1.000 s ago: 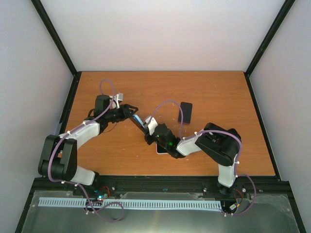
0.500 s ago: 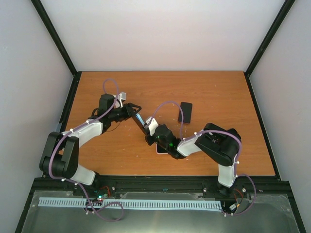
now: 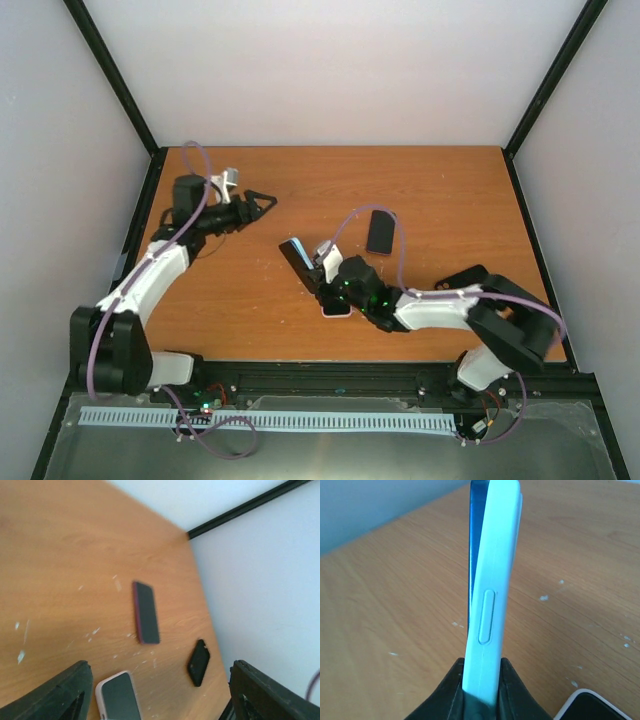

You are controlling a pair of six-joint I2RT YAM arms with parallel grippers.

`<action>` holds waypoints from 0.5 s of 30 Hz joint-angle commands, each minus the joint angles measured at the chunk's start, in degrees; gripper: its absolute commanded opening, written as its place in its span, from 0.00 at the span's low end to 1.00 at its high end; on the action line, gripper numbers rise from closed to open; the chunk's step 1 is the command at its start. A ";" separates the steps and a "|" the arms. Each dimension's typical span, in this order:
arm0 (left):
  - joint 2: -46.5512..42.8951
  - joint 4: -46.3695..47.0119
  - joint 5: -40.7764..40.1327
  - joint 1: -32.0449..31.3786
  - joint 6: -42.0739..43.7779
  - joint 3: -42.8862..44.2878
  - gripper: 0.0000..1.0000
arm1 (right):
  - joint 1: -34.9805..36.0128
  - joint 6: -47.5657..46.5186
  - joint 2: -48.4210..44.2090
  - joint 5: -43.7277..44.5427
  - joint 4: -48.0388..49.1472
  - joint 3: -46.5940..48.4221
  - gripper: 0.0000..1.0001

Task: Put the phone into the phone case

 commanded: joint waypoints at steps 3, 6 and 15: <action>-8.76 -3.00 16.01 3.24 4.82 4.19 0.83 | -0.52 9.31 -18.93 -9.39 -10.25 -0.52 0.09; -13.17 1.08 21.46 3.24 2.59 1.99 0.91 | -1.53 12.82 -26.89 -13.71 -14.05 -0.61 0.10; -22.24 26.07 33.89 2.26 -15.06 -8.94 0.93 | -5.95 27.41 -36.86 -28.90 -4.79 0.76 0.13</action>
